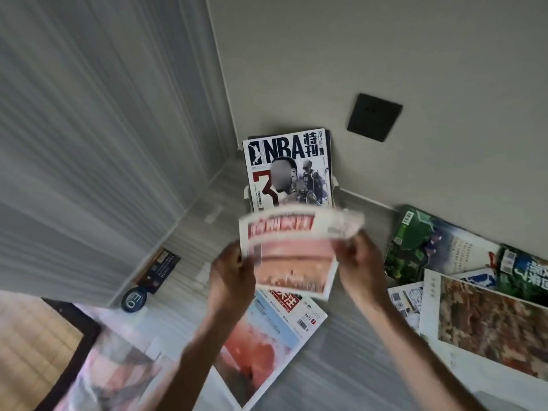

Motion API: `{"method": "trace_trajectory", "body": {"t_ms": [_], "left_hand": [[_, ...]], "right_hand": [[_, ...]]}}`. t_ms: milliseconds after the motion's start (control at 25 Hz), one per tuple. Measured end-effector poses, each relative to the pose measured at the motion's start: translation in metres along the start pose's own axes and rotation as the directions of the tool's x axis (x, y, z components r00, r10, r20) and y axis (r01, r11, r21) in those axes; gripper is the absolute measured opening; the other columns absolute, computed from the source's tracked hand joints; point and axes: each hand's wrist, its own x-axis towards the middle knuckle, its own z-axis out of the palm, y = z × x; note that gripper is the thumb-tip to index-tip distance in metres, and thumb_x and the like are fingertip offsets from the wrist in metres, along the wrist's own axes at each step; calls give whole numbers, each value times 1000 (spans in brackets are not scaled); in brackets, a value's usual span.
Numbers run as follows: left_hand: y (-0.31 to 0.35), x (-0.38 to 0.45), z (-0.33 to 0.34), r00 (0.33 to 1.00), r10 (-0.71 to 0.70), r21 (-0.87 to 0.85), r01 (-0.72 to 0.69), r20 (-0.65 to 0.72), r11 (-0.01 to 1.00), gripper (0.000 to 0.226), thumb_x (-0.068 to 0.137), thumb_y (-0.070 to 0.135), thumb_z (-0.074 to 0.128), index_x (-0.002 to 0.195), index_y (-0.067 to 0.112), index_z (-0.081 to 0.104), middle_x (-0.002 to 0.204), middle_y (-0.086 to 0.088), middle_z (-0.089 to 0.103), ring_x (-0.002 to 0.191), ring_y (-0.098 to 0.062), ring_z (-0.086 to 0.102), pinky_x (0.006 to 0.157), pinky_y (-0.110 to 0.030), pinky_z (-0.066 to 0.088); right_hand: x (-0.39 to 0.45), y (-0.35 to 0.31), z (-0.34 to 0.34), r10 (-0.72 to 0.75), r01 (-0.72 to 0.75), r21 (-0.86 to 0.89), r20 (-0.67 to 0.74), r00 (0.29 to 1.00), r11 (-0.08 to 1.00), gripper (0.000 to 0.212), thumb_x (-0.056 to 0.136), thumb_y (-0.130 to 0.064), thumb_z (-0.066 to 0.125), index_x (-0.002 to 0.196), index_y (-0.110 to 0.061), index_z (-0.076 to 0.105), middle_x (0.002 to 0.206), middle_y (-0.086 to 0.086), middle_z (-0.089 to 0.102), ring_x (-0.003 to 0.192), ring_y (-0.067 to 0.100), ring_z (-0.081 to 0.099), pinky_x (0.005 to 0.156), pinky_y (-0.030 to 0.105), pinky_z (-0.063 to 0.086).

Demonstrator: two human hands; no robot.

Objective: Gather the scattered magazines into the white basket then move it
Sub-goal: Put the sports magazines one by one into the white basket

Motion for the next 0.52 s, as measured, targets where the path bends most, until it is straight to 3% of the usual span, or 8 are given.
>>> {"method": "trace_trajectory", "body": {"t_ms": [80, 160, 240, 360, 440, 520], "left_hand": [[34, 56, -2, 998, 28, -81, -33, -59, 996, 27, 89, 3, 58, 99, 27, 66, 94, 15, 72, 76, 4, 70, 55, -17, 57], [54, 104, 4, 993, 70, -66, -76, -93, 995, 27, 89, 1, 55, 103, 21, 68, 101, 4, 74, 84, -8, 72, 61, -19, 58], [55, 134, 17, 997, 1, 40, 3, -84, 999, 27, 91, 0, 49, 109, 13, 65, 110, -7, 73, 94, -23, 71, 71, -26, 58], [21, 157, 36, 984, -174, 38, 172, 42, 984, 25, 93, 8, 50, 115, 11, 62, 118, -11, 69, 101, -29, 68, 84, -42, 58], [-8, 144, 38, 971, -237, 57, 236, 13, 970, 26, 92, 19, 56, 117, 15, 60, 120, -6, 68, 98, -26, 69, 84, -40, 58], [-44, 102, 36, 967, -256, 118, 255, -2, 960, 29, 89, 23, 61, 117, 19, 59, 117, -5, 68, 94, -22, 68, 84, -37, 57]], "right_hand": [[54, -34, -4, -64, 71, 132, -59, 996, 989, 22, 95, -16, 53, 111, -30, 58, 97, -16, 69, 79, 6, 69, 57, 16, 55], [102, -58, 4, -105, 114, 83, -108, 989, 990, 22, 95, -15, 49, 114, -24, 56, 105, -13, 66, 86, 13, 68, 64, 20, 54], [134, -59, 19, -46, 42, -39, -113, 993, 998, 21, 98, -14, 45, 117, -14, 52, 115, 1, 66, 91, 20, 66, 70, 23, 52], [164, -33, 45, 75, -73, -152, 8, 997, 986, 24, 98, -13, 43, 122, -11, 47, 127, 10, 62, 100, 27, 64, 70, 29, 54], [157, -14, 52, 184, -174, -157, 47, 982, 972, 41, 93, -8, 47, 132, -16, 40, 134, 10, 58, 109, 25, 60, 72, 21, 48], [118, 9, 49, 198, -199, -97, -18, 980, 975, 48, 87, -4, 49, 131, -22, 44, 126, 3, 61, 111, 21, 59, 81, 13, 43]]}}
